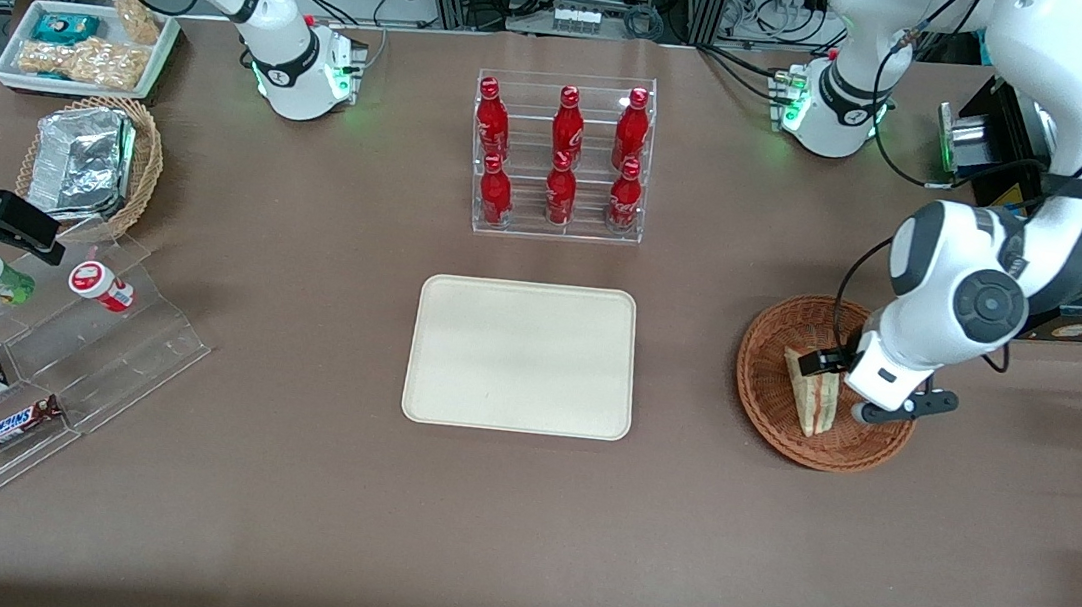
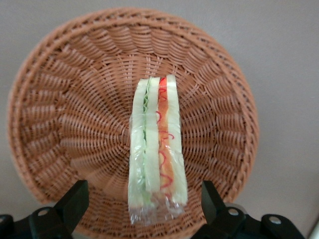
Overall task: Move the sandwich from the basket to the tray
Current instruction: 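Lower the left gripper and close it on the wrapped sandwich, then lift the sandwich and carry it with the left gripper over the cream tray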
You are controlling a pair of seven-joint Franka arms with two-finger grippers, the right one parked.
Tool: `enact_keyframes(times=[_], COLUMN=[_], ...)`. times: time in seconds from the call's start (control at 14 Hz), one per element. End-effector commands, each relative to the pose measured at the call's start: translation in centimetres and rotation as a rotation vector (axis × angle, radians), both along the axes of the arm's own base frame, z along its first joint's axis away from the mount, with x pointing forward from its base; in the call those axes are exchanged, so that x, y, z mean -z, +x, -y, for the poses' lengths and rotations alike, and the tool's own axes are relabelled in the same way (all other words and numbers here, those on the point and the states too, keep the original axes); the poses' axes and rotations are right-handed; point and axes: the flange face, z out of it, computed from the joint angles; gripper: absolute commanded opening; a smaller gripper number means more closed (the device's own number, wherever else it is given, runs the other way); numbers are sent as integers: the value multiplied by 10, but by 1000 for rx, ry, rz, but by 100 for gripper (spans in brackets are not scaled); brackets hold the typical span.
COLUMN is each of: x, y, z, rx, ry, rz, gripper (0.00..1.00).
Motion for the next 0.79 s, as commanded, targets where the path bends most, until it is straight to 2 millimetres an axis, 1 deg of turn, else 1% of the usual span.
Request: enact_keyframes(times=[0.0, 0.14, 0.29, 0.36, 0.43, 0.5, 0.57, 0.64, 0.71], x=[9, 15, 22, 24, 23, 23, 23, 22, 16], y=[-16, -17, -20, -19, -19, -18, -17, -15, -7], z=[1, 1, 6, 7, 7, 7, 7, 7, 9], rx=[-8, -5, 6, 6, 1, 0, -15, -49, -72], ry=[-1, 0, 1, 1, 0, 0, 0, 2, 1], rz=[36, 27, 13, 10, 10, 10, 11, 14, 26], gripper=[100, 100, 100, 86, 55, 33, 24, 12, 6])
